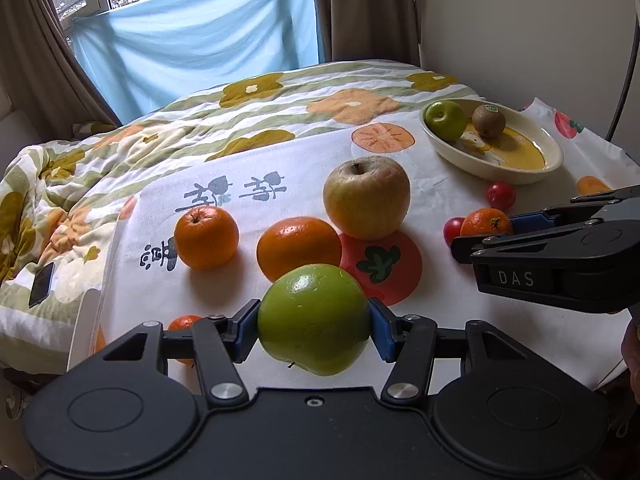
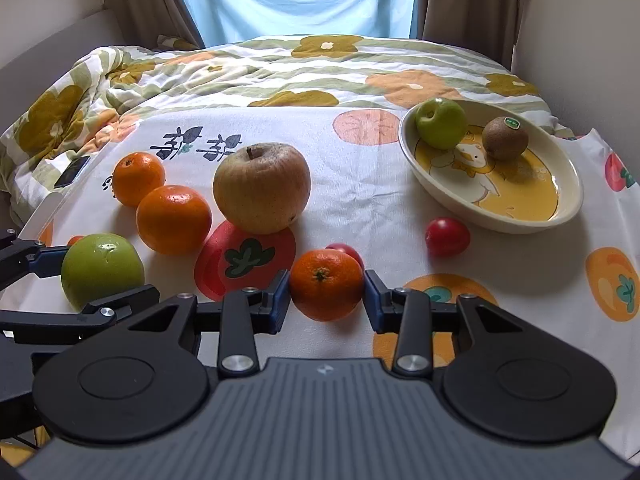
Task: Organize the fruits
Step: 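Carry the green fruit and mandarin to the duck bowl and lower them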
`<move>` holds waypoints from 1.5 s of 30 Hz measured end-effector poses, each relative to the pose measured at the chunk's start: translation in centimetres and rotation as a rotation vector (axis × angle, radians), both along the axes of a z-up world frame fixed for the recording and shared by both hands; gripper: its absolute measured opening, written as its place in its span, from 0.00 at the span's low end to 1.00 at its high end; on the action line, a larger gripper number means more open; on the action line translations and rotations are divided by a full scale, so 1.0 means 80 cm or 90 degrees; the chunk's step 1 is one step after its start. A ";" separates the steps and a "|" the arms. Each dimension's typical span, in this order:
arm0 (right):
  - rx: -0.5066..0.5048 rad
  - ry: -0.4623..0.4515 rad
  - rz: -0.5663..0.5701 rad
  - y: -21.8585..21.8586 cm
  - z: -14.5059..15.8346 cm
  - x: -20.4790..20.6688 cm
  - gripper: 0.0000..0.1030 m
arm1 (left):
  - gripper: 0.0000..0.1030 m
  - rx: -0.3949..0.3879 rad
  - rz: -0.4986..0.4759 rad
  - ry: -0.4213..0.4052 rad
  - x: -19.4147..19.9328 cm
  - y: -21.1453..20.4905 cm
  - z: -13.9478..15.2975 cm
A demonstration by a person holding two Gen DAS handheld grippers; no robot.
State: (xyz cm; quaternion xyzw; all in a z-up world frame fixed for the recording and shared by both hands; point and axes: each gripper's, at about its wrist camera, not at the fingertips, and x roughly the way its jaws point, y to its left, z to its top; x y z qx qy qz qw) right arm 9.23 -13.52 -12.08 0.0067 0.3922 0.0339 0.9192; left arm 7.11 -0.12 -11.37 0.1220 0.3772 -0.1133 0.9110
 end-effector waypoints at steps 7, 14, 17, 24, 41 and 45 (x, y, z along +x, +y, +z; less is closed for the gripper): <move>0.006 -0.003 -0.006 -0.026 0.044 -0.004 0.52 | 0.58 -0.005 -0.010 -0.016 -0.003 -0.032 0.042; 0.014 -0.004 -0.009 -0.072 0.082 -0.005 0.52 | 0.58 -0.021 -0.004 -0.025 0.002 -0.073 0.078; 0.021 -0.004 -0.009 -0.097 0.092 0.001 0.52 | 0.58 -0.029 -0.002 -0.024 0.008 -0.094 0.089; 0.014 -0.011 -0.002 -0.161 0.113 0.025 0.52 | 0.58 -0.048 0.010 -0.037 0.031 -0.151 0.107; -0.012 0.005 0.004 -0.297 0.077 0.116 0.52 | 0.58 -0.050 0.014 -0.008 0.136 -0.269 0.061; -0.008 0.012 -0.007 -0.308 0.063 0.132 0.52 | 0.58 -0.040 0.000 0.012 0.157 -0.283 0.038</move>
